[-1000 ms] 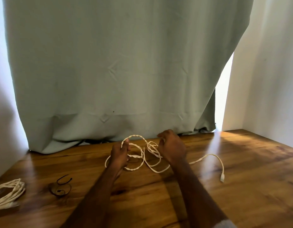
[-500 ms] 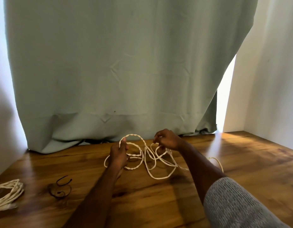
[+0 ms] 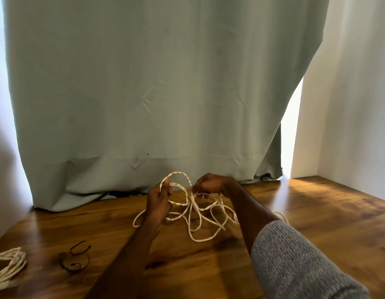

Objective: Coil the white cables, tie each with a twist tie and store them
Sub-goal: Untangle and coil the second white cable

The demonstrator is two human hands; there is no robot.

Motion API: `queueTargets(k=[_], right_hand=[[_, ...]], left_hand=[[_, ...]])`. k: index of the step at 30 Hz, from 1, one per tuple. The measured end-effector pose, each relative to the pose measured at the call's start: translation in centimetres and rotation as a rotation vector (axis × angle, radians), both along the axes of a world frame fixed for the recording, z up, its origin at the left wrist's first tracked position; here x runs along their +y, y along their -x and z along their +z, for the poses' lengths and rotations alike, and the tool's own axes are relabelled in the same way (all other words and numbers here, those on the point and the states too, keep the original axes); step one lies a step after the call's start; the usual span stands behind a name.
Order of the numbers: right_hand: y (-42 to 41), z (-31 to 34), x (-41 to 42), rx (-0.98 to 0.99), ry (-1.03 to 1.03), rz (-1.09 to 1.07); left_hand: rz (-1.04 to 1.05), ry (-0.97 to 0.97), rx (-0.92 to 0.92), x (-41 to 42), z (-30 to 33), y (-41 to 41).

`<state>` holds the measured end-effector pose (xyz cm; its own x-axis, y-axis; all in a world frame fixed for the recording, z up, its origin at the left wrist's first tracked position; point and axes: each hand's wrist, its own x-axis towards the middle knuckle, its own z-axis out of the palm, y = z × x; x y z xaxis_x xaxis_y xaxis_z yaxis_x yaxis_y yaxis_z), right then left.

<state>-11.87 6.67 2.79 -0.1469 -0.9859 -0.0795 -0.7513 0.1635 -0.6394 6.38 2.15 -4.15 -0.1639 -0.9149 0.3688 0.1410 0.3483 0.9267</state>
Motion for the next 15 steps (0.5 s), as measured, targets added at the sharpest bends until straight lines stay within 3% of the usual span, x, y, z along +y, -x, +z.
queueTargets(k=[4,8,11,15], right_hand=[[-0.1,0.1,-0.6,0.042,0.069,0.005],[0.5,-0.1,-1.6,0.072,0.261,-0.168],[1.4,0.8,-0.9,0.435,0.298,-0.266],[2.4,2.5,0.0,0.842,0.253,-0.170]], left_hand=[[-0.006,0.119,-0.083,-0.1,2.5,1.0],[0.017,0.283,-0.171,-0.8,4.4,1.5],[0.070,0.403,-0.210,-1.2,5.5,1.5],[0.129,0.479,-0.232,-2.1,7.0,1.0]])
